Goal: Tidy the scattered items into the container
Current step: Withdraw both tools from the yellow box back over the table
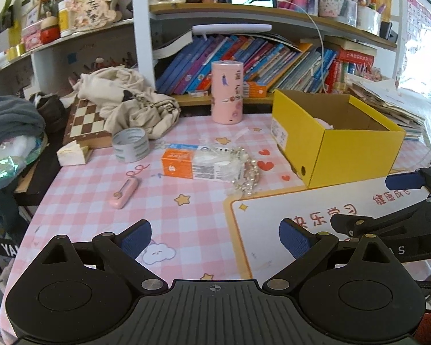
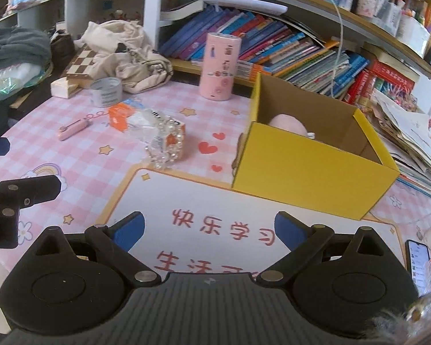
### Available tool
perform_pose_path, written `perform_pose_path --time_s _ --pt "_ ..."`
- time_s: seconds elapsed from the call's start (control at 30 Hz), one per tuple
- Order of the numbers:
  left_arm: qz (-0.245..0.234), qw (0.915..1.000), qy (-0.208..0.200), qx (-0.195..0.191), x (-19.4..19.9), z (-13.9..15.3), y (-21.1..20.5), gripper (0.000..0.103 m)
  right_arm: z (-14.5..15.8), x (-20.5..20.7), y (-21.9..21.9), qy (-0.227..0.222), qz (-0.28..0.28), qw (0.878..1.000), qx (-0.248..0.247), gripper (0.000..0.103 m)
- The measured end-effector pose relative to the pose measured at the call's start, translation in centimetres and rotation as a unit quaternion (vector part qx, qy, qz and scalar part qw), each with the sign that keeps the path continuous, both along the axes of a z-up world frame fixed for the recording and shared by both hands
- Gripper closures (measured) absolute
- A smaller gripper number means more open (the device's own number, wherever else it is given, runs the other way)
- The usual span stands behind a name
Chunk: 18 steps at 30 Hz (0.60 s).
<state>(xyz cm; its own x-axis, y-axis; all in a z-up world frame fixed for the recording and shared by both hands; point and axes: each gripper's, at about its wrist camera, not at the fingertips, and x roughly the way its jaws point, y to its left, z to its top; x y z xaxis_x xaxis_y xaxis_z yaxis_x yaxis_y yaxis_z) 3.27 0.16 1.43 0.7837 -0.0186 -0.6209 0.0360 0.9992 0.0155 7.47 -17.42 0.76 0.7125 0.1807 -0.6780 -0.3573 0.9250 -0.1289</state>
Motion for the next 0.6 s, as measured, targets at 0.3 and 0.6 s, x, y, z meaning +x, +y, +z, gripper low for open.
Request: perform_pose_path --time_s 0.3,0.6 --pt "0.015 0.9999 0.000 -0.006 -0.7 -0.1 1.5 0.006 -0.1 -0.7 1.6 0.003 0.017 1.000 -0.007 0.005" --pt "0.020 0.9998 0.003 -0.008 -1.2 -0.3 2.1 0.005 -0.3 -1.2 2.5 0.005 0.029 0.999 -0.013 0.005"
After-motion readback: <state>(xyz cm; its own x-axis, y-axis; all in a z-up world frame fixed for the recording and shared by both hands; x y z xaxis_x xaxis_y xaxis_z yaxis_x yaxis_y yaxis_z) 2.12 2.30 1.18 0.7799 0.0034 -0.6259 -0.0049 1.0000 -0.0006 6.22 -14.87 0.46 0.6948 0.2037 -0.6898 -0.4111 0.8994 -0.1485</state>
